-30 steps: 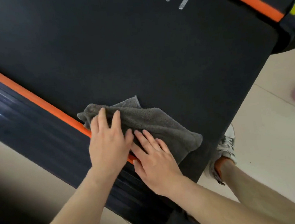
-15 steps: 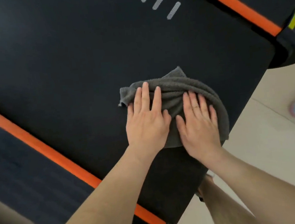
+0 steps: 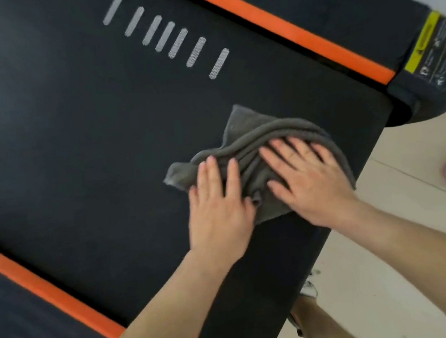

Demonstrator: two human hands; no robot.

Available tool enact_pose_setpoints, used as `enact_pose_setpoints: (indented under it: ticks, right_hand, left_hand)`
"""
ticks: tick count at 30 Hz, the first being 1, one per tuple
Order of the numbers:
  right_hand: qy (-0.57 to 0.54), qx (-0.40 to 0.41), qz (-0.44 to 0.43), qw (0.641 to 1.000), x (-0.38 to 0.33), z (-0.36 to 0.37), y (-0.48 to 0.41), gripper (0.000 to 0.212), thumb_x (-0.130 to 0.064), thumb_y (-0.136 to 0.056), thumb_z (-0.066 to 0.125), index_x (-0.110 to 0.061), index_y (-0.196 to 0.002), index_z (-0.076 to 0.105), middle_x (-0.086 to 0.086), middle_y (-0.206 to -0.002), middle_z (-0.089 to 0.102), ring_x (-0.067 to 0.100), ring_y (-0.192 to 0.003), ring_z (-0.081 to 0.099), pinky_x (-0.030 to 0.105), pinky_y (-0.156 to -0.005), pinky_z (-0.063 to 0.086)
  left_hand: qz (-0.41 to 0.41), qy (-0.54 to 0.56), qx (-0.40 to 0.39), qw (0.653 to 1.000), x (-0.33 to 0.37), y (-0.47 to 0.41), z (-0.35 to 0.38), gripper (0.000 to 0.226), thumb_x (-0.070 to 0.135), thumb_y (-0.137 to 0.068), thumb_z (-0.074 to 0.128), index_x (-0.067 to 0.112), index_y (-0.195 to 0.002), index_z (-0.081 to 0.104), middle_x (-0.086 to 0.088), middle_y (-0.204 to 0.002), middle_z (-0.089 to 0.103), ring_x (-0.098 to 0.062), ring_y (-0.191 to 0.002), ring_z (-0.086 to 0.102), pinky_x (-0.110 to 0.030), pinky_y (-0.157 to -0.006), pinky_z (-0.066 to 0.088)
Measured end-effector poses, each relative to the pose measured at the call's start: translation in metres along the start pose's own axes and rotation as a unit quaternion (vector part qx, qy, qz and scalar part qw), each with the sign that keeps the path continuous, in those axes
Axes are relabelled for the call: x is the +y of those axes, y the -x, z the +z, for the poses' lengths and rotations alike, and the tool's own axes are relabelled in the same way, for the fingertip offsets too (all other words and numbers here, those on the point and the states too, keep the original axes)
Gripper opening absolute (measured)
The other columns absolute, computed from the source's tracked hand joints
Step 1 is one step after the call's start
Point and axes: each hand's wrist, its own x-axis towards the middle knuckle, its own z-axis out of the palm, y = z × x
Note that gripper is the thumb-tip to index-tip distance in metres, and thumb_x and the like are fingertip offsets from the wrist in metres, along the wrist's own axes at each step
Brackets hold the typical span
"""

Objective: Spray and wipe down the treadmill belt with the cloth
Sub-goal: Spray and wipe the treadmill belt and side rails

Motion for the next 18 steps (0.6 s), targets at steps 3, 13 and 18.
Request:
enact_pose_setpoints:
  ticks: [3, 13, 18]
  right_hand:
    - [-0.024, 0.007, 0.124, 0.992, 0.058, -0.01, -0.003, 0.069, -0.058, -0.097, 0.021, -0.023, -0.157, 0.025, 0.003, -0.162, 0.028, 0.028, -0.147, 0.026, 0.05, -0.115, 0.024]
    - [-0.12, -0.065, 0.179, 0.974, -0.044, -0.012, 0.044, 0.07, -0.045, -0.101, 0.032, -0.018, -0.159, 0.006, 0.001, -0.167, -0.003, 0.027, -0.153, -0.004, 0.054, -0.119, 0.008]
    - [-0.103, -0.119, 0.042, 0.987, -0.098, -0.003, 0.079, 0.078, -0.034, -0.083, 0.074, -0.023, -0.151, 0.038, -0.001, -0.159, 0.034, 0.024, -0.147, 0.029, 0.052, -0.114, 0.029]
  left_hand:
    - [0.088, 0.018, -0.018, 0.996, 0.072, -0.045, -0.001, 0.064, 0.043, -0.098, 0.025, 0.026, -0.158, 0.01, -0.013, -0.166, 0.0, -0.033, -0.152, -0.001, -0.055, -0.12, 0.015]
    - [0.125, -0.024, -0.068, 0.99, 0.037, -0.011, -0.019, 0.059, 0.027, -0.101, 0.048, 0.028, -0.155, 0.024, 0.0, -0.166, 0.007, -0.019, -0.153, 0.005, -0.036, -0.12, 0.021]
    - [0.118, -0.083, -0.116, 0.983, -0.041, 0.036, -0.033, 0.048, 0.028, -0.085, 0.072, 0.032, -0.128, 0.05, -0.003, -0.145, 0.032, -0.025, -0.129, 0.042, -0.037, -0.096, 0.047]
